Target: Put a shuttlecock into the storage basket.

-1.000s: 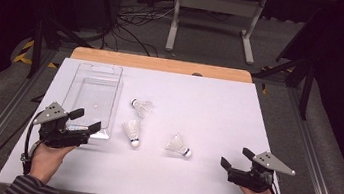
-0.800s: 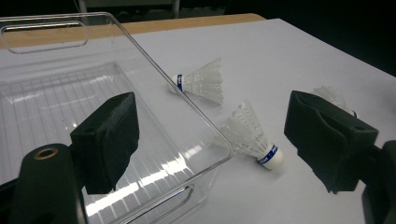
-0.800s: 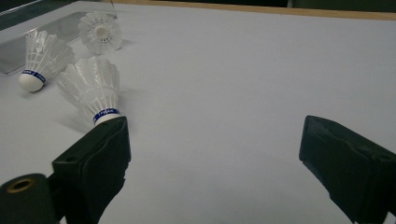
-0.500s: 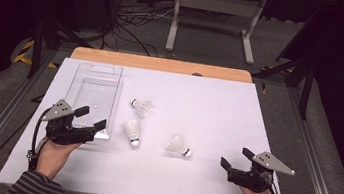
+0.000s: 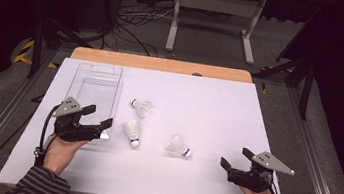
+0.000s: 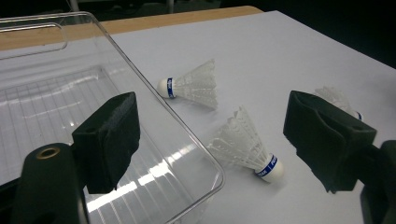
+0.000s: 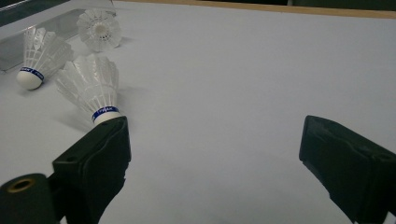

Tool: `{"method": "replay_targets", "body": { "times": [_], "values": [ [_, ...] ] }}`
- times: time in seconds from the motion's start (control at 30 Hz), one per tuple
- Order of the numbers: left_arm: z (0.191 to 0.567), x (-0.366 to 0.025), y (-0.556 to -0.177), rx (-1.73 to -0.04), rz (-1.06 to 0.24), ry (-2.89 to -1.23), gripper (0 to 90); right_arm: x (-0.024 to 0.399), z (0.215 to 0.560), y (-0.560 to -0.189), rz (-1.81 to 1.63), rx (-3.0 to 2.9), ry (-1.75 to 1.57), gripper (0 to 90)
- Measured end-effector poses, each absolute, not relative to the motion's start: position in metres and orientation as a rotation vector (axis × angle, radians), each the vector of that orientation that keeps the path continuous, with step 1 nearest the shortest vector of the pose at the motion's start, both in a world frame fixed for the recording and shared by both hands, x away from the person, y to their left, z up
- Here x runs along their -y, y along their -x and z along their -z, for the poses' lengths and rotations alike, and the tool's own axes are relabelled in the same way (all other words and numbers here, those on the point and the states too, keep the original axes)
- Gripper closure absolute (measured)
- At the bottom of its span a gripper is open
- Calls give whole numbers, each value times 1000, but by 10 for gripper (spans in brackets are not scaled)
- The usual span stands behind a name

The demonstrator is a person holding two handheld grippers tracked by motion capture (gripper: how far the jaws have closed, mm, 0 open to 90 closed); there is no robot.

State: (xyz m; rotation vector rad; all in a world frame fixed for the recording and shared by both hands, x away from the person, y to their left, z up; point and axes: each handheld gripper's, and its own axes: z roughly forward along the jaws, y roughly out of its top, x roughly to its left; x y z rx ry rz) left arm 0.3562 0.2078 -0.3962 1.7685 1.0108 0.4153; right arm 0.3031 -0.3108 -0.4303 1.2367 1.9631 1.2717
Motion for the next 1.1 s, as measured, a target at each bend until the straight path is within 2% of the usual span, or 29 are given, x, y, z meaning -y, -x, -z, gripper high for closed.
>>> {"method": "replay_targets", "body": {
  "times": [1.1],
  "values": [
    [386,-178,-385,-993,-387,-1808,205,311,430,-303,-1276,-1961,-1239,94]
  ]
}}
